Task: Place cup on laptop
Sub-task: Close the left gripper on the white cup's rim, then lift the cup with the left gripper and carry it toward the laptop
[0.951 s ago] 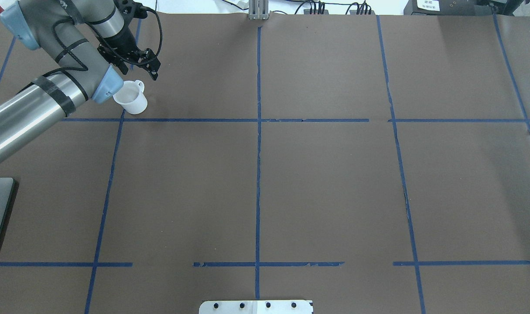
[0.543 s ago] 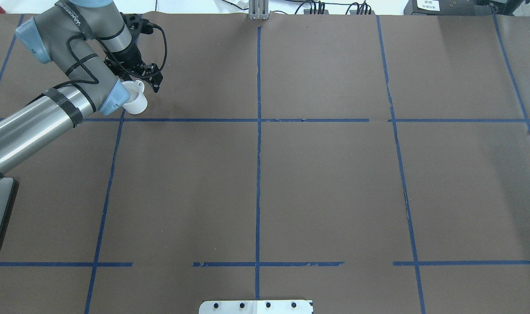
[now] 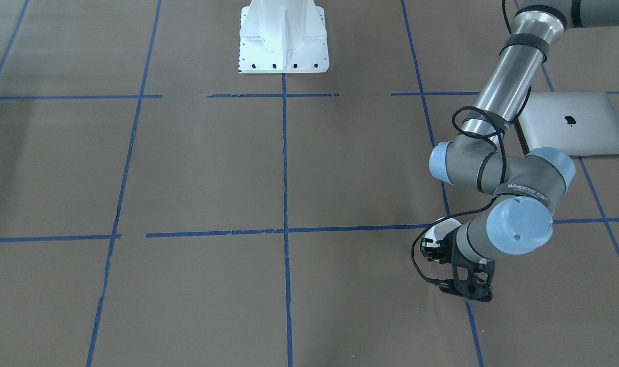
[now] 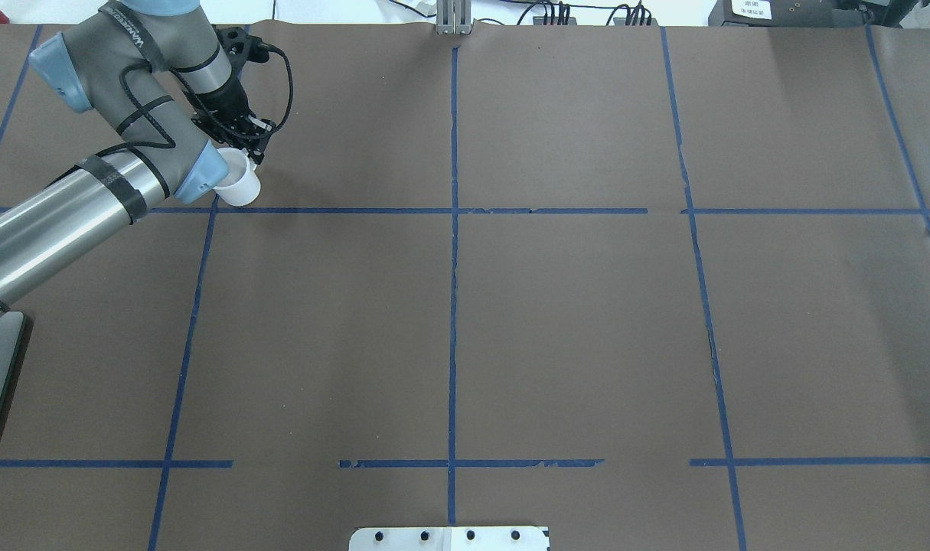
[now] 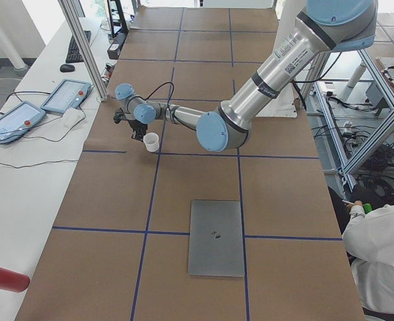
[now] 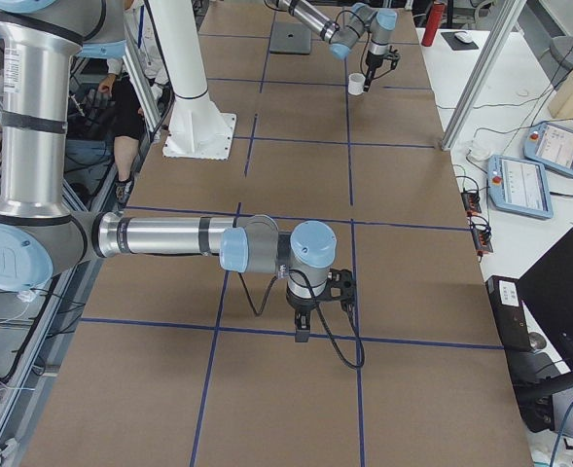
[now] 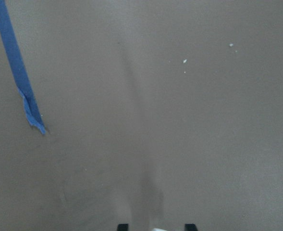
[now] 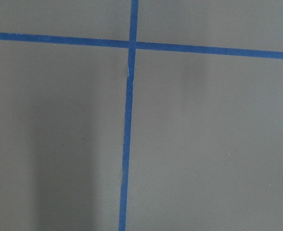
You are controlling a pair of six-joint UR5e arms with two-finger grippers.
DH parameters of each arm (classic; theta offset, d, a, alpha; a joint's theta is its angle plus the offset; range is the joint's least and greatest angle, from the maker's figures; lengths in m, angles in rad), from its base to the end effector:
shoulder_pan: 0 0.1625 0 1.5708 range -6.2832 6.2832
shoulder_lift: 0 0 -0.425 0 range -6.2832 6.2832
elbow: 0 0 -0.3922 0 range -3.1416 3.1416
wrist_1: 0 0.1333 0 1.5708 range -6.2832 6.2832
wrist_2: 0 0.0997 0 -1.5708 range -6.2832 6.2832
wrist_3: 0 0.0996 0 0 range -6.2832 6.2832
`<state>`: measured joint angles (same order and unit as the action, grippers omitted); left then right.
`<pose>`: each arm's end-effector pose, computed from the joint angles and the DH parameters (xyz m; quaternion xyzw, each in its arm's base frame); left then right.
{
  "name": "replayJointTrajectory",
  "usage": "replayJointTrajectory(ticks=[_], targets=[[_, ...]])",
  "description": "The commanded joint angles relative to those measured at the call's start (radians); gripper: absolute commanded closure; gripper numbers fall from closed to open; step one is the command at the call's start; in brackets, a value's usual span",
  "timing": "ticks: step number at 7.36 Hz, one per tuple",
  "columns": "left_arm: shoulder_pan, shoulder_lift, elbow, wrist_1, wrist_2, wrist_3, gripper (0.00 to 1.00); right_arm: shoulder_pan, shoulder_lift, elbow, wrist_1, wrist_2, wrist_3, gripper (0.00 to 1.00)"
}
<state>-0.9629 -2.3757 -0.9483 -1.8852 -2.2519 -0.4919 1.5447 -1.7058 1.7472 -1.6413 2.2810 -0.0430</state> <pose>0.4084 -0.7106 0.4065 0.0284 0.3971 0.1349 0.9073 0.0571 -0.4338 0.6458 -0.0107 -0.3478 -0.0273 0.9371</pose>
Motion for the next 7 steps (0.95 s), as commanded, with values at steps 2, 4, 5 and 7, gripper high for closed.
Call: replayJointTrajectory(ticks=[2, 4, 5, 7], targets=[[-0.029, -0.005, -0.009, 0.015, -0.003, -0.002, 1.0, 0.0, 0.0, 0.0, 0.0, 0.0, 0.0, 0.0], [-0.114, 0.004, -0.026, 0.125, -0.011, -0.004, 1.0, 0.0, 0.0, 0.0, 0.0, -0.002, 0.0, 0.0], [-0.158, 0.048, -0.115, 0.218, -0.011, -0.002, 1.0, 0.0, 0.0, 0.0, 0.0, 0.0, 0.0, 0.0], [-0.218, 0.25, -0.392, 0.281, -0.012, 0.001, 1.0, 0.0, 0.0, 0.0, 0.0, 0.0, -0.001, 0.0]])
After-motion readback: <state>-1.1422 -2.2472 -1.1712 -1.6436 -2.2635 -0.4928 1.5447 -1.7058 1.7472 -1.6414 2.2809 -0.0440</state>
